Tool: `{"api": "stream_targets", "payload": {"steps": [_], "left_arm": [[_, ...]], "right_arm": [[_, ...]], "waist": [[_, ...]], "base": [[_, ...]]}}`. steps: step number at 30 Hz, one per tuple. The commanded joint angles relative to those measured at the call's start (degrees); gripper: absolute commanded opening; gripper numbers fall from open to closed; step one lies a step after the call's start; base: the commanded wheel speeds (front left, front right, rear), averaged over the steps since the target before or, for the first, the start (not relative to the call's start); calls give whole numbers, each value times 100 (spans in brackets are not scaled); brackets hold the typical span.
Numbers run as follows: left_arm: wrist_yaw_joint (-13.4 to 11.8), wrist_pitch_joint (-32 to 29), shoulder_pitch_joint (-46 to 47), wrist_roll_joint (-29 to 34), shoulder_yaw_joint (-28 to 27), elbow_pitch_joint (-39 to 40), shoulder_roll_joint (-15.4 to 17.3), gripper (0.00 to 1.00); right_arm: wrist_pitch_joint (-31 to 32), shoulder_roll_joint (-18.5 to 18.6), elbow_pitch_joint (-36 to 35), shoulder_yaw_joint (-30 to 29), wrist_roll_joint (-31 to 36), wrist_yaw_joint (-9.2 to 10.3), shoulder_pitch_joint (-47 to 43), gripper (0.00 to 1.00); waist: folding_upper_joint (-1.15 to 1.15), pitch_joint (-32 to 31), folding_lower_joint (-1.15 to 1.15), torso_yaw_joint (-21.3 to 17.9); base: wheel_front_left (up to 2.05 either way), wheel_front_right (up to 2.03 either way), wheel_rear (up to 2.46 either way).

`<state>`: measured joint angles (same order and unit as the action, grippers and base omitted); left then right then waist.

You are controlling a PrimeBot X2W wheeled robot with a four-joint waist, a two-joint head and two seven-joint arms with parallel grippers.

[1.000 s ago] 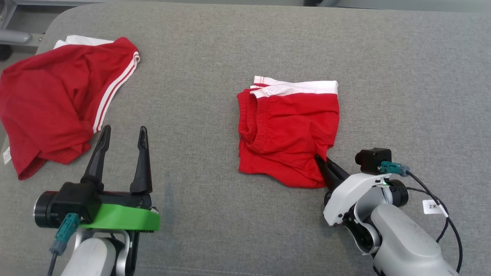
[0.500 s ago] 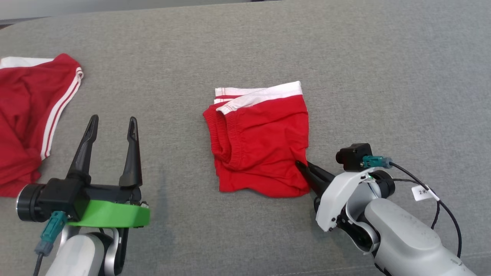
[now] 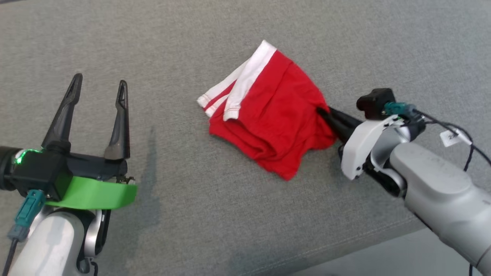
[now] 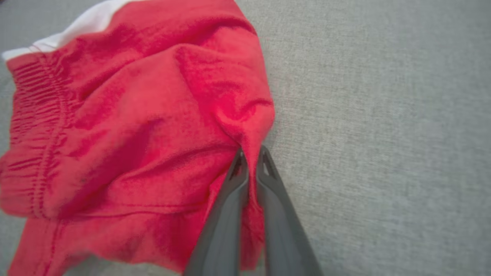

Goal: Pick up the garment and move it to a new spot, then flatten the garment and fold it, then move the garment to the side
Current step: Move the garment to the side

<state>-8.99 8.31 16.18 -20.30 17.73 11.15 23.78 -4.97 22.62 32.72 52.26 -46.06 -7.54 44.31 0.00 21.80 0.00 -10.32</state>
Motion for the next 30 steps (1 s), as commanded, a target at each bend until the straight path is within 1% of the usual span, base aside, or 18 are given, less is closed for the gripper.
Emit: {"api": "stream_targets", "payload": {"steps": [1, 7, 13, 16, 19, 22, 23, 24, 25, 26, 30], "left_arm": [[31, -88, 184, 112, -5, 109, 117, 100], [82, -427, 442, 260, 59, 469, 333, 100], [152, -724, 600, 370, 155, 730, 503, 100], [195, -847, 682, 428, 212, 837, 561, 100], [208, -933, 747, 466, 249, 911, 586, 100], [216, -970, 753, 471, 259, 934, 610, 100], [212, -985, 753, 464, 261, 944, 618, 100], [205, -996, 744, 458, 265, 947, 622, 100], [201, -1000, 732, 454, 269, 949, 625, 100], [194, -987, 717, 448, 276, 942, 621, 100], [161, -923, 637, 384, 316, 852, 542, 100]], "right_arm": [[-148, 180, 145, 41, -118, 11, 252, 0], [-484, 747, 669, 33, -555, 11, 691, 0], [-863, 1256, 1343, -331, -979, 10, 954, 0], [-979, 1362, 1664, -583, -1136, 10, 1062, 0], [-1016, 1297, 1924, -755, -1183, 10, 1110, 0], [-1028, 1232, 2029, -871, -1187, 10, 1181, 0], [-1030, 1188, 2071, -965, -1176, 10, 1187, 6], [-1029, 1113, 2113, -1045, -1151, 10, 1145, 41], [-1021, 1084, 2159, -1133, -1111, 10, 1110, 86], [-1022, 1071, 2183, -1215, -1053, 10, 1072, 100], [-1023, 1078, 2153, -1608, -780, 10, 846, 100]], "waist": [[0, 673, 0, -634], [0, 1081, 0, -975], [0, 1368, 0, -1207], [0, 1504, 0, -1254], [0, 1603, 0, -1275], [0, 1629, 0, -1292], [0, 1635, 0, -1298], [0, 1630, 0, -1303], [0, 1619, 0, -1304], [0, 1599, 0, -1303], [0, 1428, 0, -1284]], "base": [[0, 0, 0], [0, 0, 0], [0, 0, 0], [0, 0, 0], [0, 0, 0], [0, 0, 0], [0, 0, 0], [0, 0, 0], [0, 0, 0], [0, 0, 0], [0, 0, 0]]}}
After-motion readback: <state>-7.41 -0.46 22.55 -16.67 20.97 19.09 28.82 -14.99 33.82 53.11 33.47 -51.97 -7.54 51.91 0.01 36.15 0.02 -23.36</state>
